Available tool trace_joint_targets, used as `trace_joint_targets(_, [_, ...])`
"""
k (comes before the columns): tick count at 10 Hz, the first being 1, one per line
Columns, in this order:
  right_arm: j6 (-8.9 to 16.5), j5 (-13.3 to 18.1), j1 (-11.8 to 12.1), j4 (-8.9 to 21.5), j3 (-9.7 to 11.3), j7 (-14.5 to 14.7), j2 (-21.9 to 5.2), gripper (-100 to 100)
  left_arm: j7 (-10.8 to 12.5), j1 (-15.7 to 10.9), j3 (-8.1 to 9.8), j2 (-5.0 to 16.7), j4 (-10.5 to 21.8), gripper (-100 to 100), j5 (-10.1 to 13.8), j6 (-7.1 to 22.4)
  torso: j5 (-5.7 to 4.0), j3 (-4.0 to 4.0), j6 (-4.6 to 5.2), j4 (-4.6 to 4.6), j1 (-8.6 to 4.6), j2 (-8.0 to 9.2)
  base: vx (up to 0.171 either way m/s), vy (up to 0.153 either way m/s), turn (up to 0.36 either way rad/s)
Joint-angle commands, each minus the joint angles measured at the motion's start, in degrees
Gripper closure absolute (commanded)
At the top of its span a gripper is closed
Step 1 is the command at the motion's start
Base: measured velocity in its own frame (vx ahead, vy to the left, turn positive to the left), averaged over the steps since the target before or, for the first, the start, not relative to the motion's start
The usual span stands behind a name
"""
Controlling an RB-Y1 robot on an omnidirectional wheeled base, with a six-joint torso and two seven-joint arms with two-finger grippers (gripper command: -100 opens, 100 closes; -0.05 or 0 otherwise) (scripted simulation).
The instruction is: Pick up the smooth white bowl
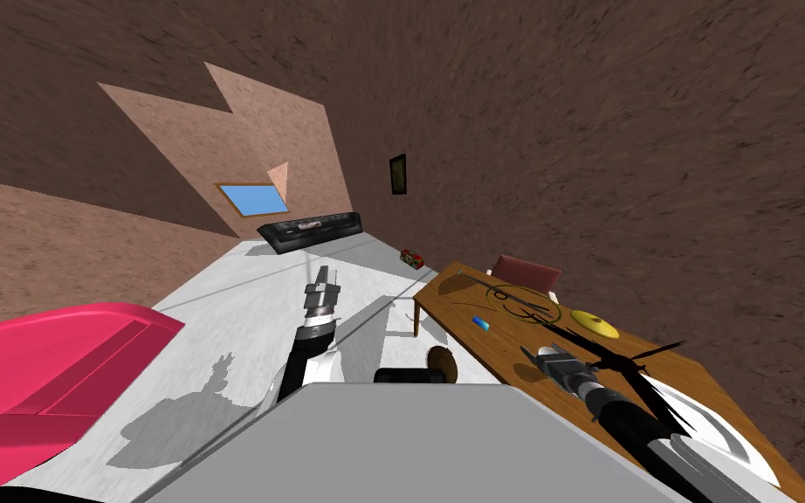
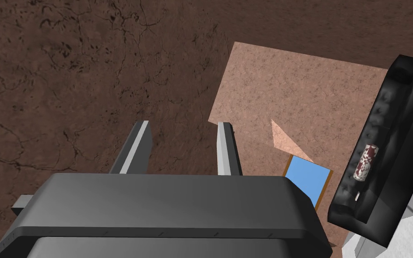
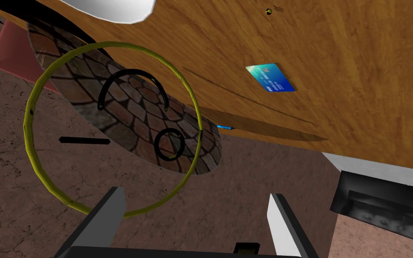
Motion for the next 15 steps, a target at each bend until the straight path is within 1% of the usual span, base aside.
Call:
trace_joint_targets(1, [0.85, 1.93, 1.05, 2.86, 0.61, 0.52, -0.17, -100, 0.0, 0.0, 0.0, 0.0, 0.0, 0, 0.0, 0.0, 0.0, 0.0, 0.0, 0.0, 0.0, 0.0, 0.015, -0.012, 0.182])
trace_joint_targets(2, [0.85, 1.93, 1.05, 3.2, 0.61, 0.52, -0.17, -100, 0.0, 0.0, 0.0, 0.0, 0.0, 0, 0.0, 0.0, 0.02, -0.03, -0.01, -0.01, 0.01, -0.05, 0.009, -0.007, 0.08])
trace_joint_targets(3, [1.38, 3.46, 2.17, 5.18, 0.97, 0.75, -0.47, -100, 0.0, 0.0, 0.0, 0.0, 0.0, 0, 0.0, 0.0, 0.01, -0.04, 0.0, -0.01, 0.03, -0.07, 0.015, -0.01, 0.123])
trace_joint_targets(4, [1.38, 3.46, 2.17, 5.72, 0.97, 0.75, -0.47, -100, 0.0, 0.0, 0.0, 0.0, 0.0, 0, 0.0, 0.0, 0.02, -0.05, -0.01, -0.02, 0.02, -0.08, 0.017, -0.008, 0.083])
trace_joint_targets(5, [1.88, 4.94, 3.26, 7.74, 1.35, 0.95, -0.73, -100, 0.0, 0.01, 0.0, 0.0, 0.0, 0, 0.0, 0.0, 0.01, -0.05, 0.0, -0.02, 0.04, -0.09, 0.005, -0.012, 0.134])
trace_joint_targets(7, [1.88, 4.94, 3.26, 8.15, 1.35, 0.95, -0.73, -100, 0.0, 0.0, 0.0, 0.0, 0.0, 0, 0.0, 0.0, 0.0, -0.03, -0.01, -0.01, 0.0, -0.05, 0.015, -0.009, 0.088])
trace_joint_targets(8, [2.34, 6.36, 4.3, 10.48, 1.74, 1.12, -0.94, -100, 0.0, 0.01, 0.0, 0.0, 0.0, 0, 0.0, 0.0, 0.02, -0.07, 0.01, -0.02, 0.07, -0.12, 0.02, -0.008, 0.121])
trace_joint_targets(9, [2.34, 6.36, 4.3, 10.48, 1.74, 1.12, -0.94, -100, 0.0, 0.0, 0.0, 0.0, 0.0, 0, 0.0, 0.0, 0.03, -0.06, 0.0, -0.02, 0.05, -0.09, 0.017, -0.005, 0.075])
trace_joint_targets(10, [2.76, 7.71, 5.28, 12.26, 2.15, 1.29, -1.11, -100, 0.0, 0.01, 0.0, 0.0, 0.0, 0, 0.0, 0.0, 0.02, -0.06, 0.0, -0.02, 0.07, -0.1, 0.018, -0.014, 0.122])
trace_joint_targets(12, [2.76, 7.71, 5.28, 12.7, 2.15, 1.29, -1.11, -100, 0.0, 0.01, 0.0, 0.0, 0.0, 0, 0.0, 0.0, 0.02, -0.05, 0.01, -0.02, 0.04, -0.08, 0.017, -0.004, 0.043])
trace_joint_targets(13, [3.13, 8.98, 6.19, 14.78, 2.59, 1.44, -1.23, -100, 0.0, 0.01, 0.0, 0.0, 0.0, 0, 0.0, 0.0, 0.03, -0.07, 0.01, -0.02, 0.09, -0.12, 0.013, -0.016, 0.105])
trace_joint_targets(14, [3.13, 8.98, 6.19, 14.78, 2.59, 1.44, -1.23, -100, 0.0, 0.0, 0.0, 0.0, 0.0, 0, 0.0, 0.0, 0.02, -0.06, -0.01, -0.02, 0.02, -0.09, 0.001, -0.024, 0.13])
trace_joint_targets(15, [3.44, 10.16, 7.01, 16.7, 3.07, 1.58, -1.27, -100, 0.0, 0.0, 0.0, 0.0, 0.0, 0, 0.0, 0.0, 0.01, -0.04, -0.01, -0.01, 0.0, -0.07, 0.002, -0.015, 0.101])
